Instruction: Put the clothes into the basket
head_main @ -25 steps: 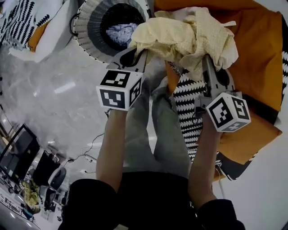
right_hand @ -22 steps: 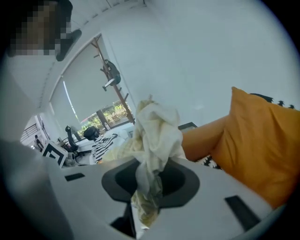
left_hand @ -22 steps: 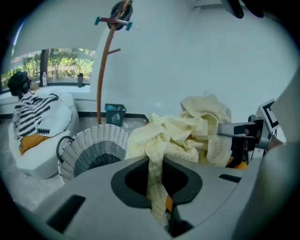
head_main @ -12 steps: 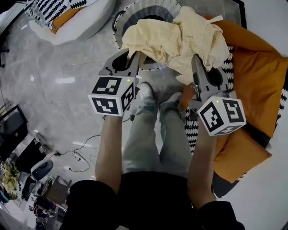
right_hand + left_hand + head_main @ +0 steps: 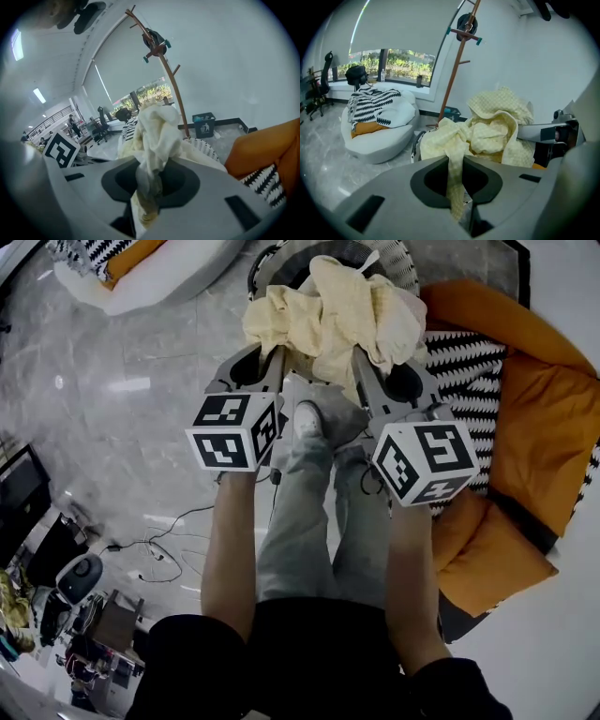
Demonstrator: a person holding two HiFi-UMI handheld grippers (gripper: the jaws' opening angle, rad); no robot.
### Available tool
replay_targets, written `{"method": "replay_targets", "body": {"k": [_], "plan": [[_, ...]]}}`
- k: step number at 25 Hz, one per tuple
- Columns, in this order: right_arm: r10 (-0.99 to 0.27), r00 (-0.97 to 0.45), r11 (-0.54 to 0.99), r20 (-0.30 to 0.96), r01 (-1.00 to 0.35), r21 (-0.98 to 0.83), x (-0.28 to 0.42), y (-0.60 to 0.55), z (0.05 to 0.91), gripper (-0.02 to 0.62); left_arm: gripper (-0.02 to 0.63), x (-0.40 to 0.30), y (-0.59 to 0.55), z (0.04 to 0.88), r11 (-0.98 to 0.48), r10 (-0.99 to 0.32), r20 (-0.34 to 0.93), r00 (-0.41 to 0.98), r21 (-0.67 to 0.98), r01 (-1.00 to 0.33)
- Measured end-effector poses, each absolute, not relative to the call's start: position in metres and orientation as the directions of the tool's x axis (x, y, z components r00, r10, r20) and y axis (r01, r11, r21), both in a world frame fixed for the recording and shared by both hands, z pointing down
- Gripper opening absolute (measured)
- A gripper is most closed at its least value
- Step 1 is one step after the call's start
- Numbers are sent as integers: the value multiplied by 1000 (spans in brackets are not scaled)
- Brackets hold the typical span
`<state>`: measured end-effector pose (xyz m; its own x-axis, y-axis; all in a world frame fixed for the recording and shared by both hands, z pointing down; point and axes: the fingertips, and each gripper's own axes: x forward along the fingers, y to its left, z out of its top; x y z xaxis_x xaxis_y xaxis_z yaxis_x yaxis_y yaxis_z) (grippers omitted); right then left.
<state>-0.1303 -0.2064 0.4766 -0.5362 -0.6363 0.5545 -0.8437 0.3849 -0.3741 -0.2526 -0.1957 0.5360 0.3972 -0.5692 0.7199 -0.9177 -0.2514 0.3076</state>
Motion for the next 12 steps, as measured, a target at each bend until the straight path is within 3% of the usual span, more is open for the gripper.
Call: {"method": "replay_targets", "body": {"k": [10, 12], "plan": [[-567, -529, 339, 631, -848, -406, -145, -229, 551, 92, 38, -245, -222, 596, -255, -503, 752, 426, 341, -905], [-554, -507, 306, 660, -861, -405, -141, -231, 569, 112, 74, -242, -223, 607, -256, -487, 758, 434, 351, -901]]}}
